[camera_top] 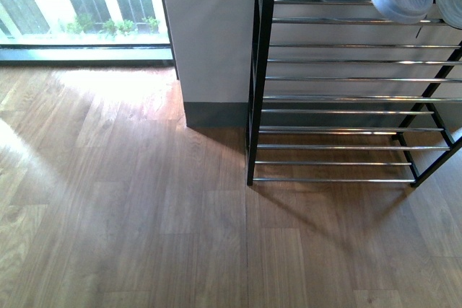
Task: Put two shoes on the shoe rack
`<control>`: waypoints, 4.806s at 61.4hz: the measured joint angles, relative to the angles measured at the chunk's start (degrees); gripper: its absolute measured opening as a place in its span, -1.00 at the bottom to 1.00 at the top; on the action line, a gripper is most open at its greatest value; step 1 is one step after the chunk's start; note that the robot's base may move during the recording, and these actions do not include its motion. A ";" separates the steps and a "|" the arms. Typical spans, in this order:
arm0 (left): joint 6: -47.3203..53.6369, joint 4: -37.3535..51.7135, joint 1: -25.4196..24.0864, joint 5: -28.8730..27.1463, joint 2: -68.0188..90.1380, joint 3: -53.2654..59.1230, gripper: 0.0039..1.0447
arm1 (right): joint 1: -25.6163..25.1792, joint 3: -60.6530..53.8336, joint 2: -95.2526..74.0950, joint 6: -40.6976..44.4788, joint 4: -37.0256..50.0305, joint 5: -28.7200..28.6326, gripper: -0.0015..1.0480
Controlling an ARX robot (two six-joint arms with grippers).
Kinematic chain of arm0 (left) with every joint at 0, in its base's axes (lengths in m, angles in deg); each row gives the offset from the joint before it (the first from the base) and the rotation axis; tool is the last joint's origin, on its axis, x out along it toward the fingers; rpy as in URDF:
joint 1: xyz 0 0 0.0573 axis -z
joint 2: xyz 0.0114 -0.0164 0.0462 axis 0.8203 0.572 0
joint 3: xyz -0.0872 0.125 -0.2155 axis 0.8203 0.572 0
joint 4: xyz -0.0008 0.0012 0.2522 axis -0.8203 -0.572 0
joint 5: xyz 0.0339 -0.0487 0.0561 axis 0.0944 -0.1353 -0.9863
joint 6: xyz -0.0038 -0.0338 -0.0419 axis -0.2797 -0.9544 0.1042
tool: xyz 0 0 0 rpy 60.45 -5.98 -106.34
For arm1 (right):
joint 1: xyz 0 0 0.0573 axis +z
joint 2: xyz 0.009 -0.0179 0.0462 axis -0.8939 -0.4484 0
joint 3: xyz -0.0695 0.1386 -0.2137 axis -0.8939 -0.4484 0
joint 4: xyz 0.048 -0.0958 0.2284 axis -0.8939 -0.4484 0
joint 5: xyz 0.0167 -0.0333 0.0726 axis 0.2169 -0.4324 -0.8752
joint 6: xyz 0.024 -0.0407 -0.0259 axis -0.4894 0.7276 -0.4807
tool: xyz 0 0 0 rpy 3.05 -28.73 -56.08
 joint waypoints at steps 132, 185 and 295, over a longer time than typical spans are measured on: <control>0.00 0.00 0.04 0.02 0.00 0.00 -0.97 | -13.81 -85.88 60.74 -1.90 54.34 -9.01 -0.97; 0.00 0.00 0.04 -0.02 0.00 0.00 -0.97 | -13.81 -94.71 94.88 -1.90 30.47 -8.98 -0.97; -0.09 0.00 -0.13 -0.24 -0.09 0.00 -0.97 | -13.81 -94.73 123.62 -1.95 1.84 -9.09 0.85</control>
